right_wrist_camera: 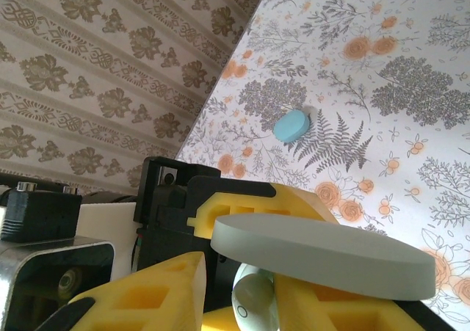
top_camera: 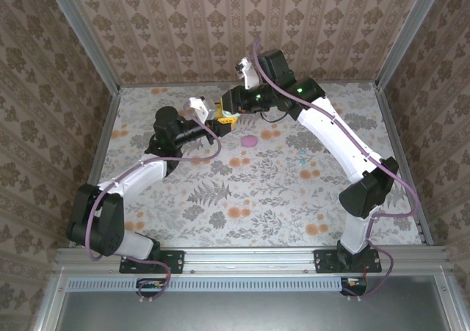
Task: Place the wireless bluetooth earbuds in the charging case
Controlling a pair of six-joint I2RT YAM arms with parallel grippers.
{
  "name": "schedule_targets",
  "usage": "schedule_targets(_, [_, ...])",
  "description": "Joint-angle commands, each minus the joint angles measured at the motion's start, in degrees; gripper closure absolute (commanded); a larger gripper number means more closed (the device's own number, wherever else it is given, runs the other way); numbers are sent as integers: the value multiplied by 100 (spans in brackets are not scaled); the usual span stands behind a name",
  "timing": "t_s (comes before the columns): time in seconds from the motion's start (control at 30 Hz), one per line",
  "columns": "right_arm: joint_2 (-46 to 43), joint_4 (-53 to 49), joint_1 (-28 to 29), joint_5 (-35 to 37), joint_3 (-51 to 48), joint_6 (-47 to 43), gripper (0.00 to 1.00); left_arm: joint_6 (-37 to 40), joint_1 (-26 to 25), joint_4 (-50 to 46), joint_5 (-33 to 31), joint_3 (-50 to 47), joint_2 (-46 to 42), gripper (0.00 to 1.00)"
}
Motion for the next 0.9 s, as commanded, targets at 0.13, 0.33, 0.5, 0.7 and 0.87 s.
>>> schedule_targets(0.13, [-203, 103, -50, 283, -131, 88, 67, -78, -23, 489, 101, 4, 28, 80])
schedule_targets(0.33, [-394, 121, -52, 558, -357, 73, 67, -86, -22, 515, 65, 7, 26, 79])
schedule_targets(0.5, [-462, 229, -52, 479, -440, 127, 67, -86, -23, 521, 72, 25, 45, 80])
schedule_targets(0.7, [-778, 378, -60, 479, -670, 116, 67, -86, -21, 521, 55, 30, 55, 80])
schedule_targets(0.87, [-1357, 946, -236, 548, -1332, 234, 68, -69, -29, 497, 101, 36, 81, 80])
